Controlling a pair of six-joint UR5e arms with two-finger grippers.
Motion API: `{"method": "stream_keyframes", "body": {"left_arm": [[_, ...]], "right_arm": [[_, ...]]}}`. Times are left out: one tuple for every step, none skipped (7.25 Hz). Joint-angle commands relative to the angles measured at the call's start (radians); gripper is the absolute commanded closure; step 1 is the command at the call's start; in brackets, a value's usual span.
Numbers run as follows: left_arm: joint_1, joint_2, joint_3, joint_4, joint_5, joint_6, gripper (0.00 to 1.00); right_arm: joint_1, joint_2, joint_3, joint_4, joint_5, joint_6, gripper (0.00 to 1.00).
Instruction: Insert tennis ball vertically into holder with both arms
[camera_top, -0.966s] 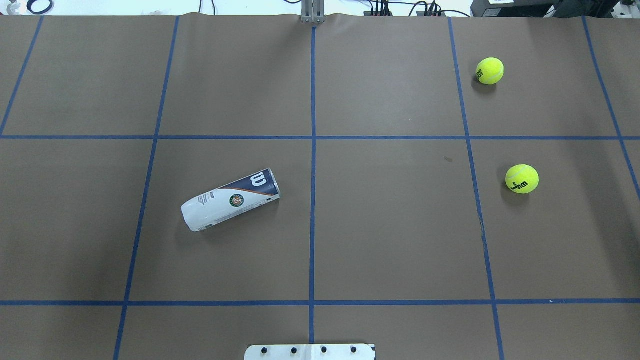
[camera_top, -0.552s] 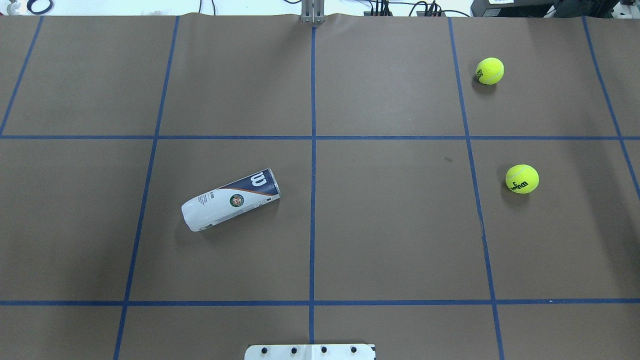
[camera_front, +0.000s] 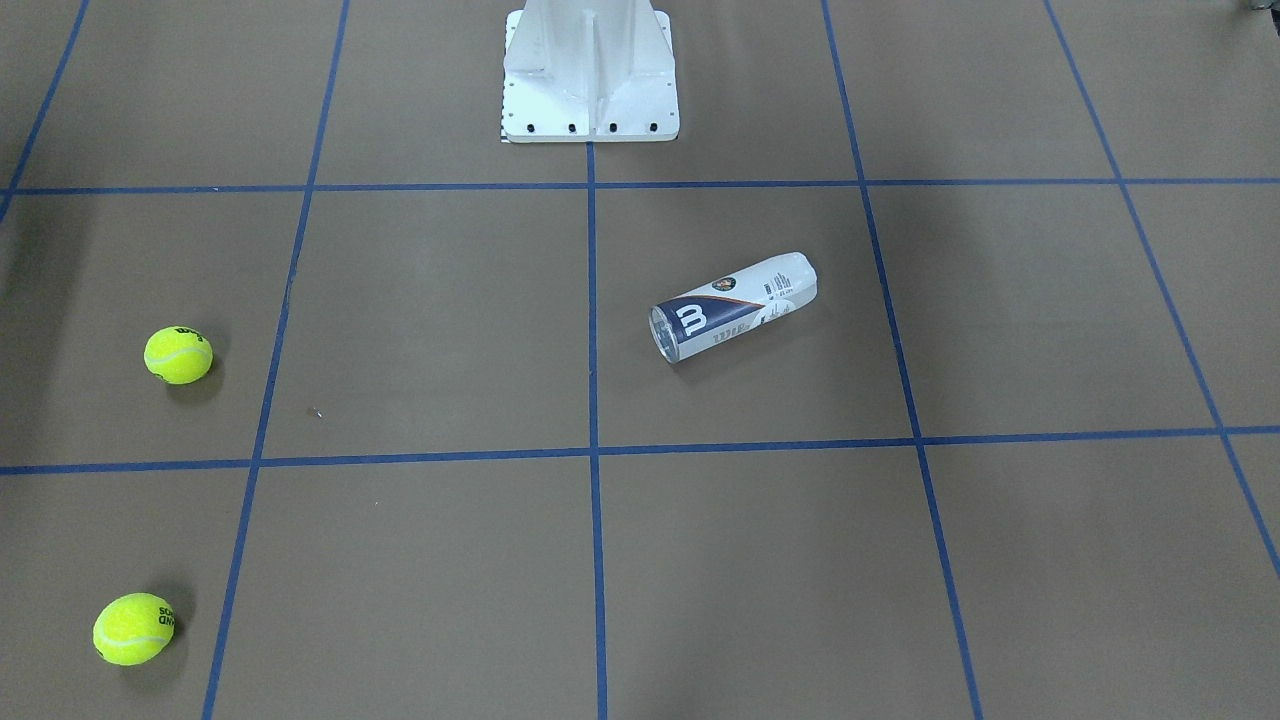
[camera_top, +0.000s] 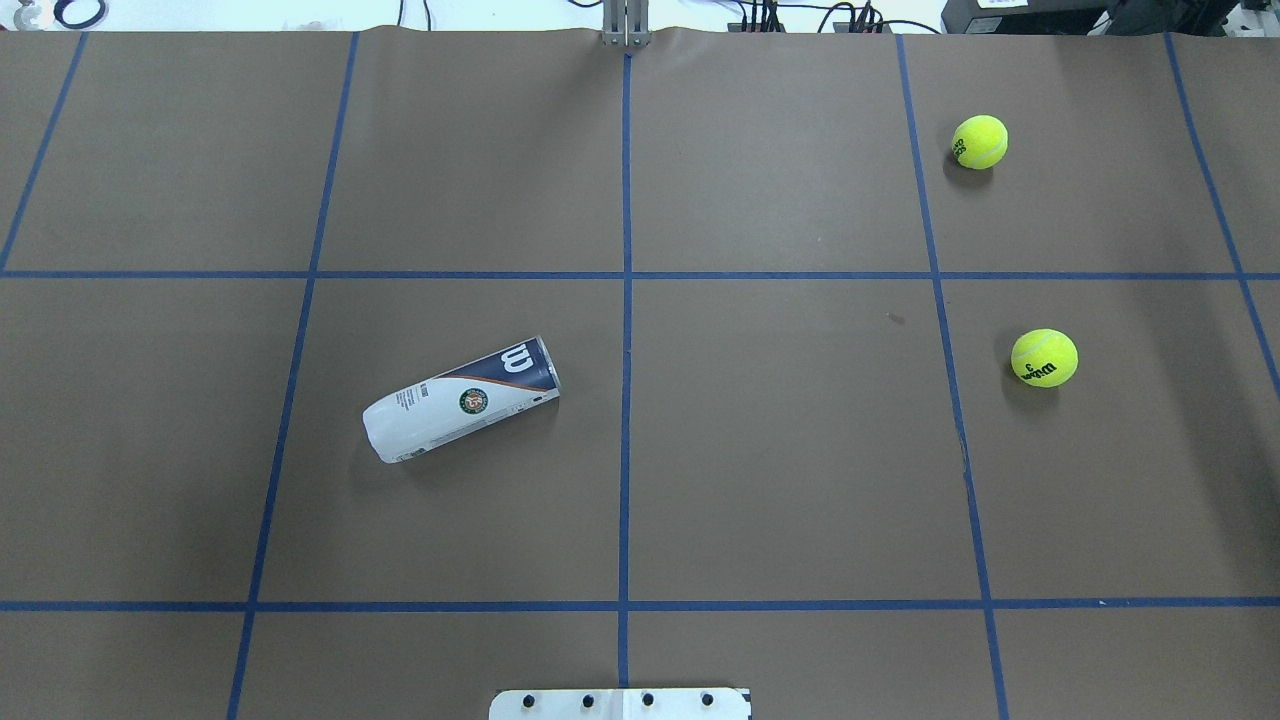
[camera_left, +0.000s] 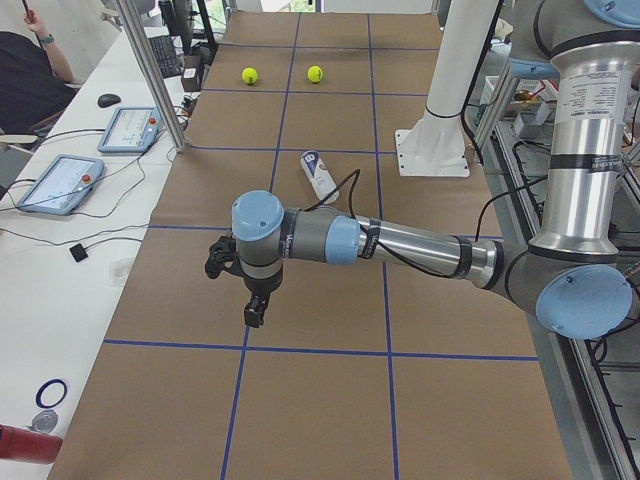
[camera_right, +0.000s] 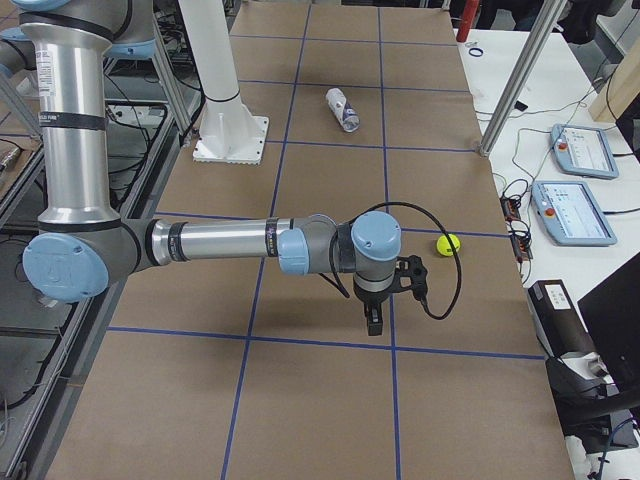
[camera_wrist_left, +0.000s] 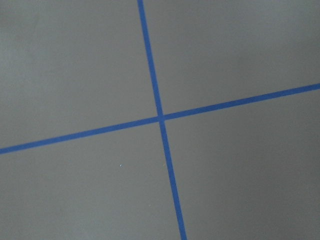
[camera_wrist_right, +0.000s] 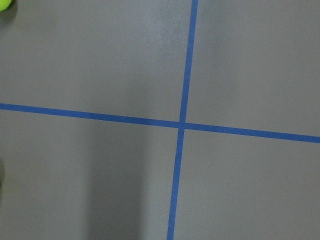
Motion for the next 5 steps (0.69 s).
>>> {"method": "stream_keyframes", "body": {"left_arm": [[0.096, -0.075, -0.011, -0.104, -0.027, 0.004, 0.0], [0.131, -0.106, -0.017, -0.125, -0.034, 0.009, 0.0], [0.196, -0.135, -0.034, -0.132, -0.039, 0.01, 0.01], [0.28, -0.167, -0.083, -0.13, -0.027, 0.041, 0.01], [0.328, -0.193, -0.103, -0.13, -0.028, 0.106, 0.0]], "right_arm": [[0.0, 0.004, -0.001, 0.0, 0.001, 0.0, 0.01], [0.0, 0.004, -0.001, 0.0, -0.001, 0.0, 0.01], [0.0, 0.004, -0.001, 0.0, -0.001, 0.0, 0.01], [0.0, 0.004, -0.001, 0.0, -0.001, 0.0, 0.01], [0.0, 0.004, 0.001, 0.0, 0.001, 0.0, 0.01]]}}
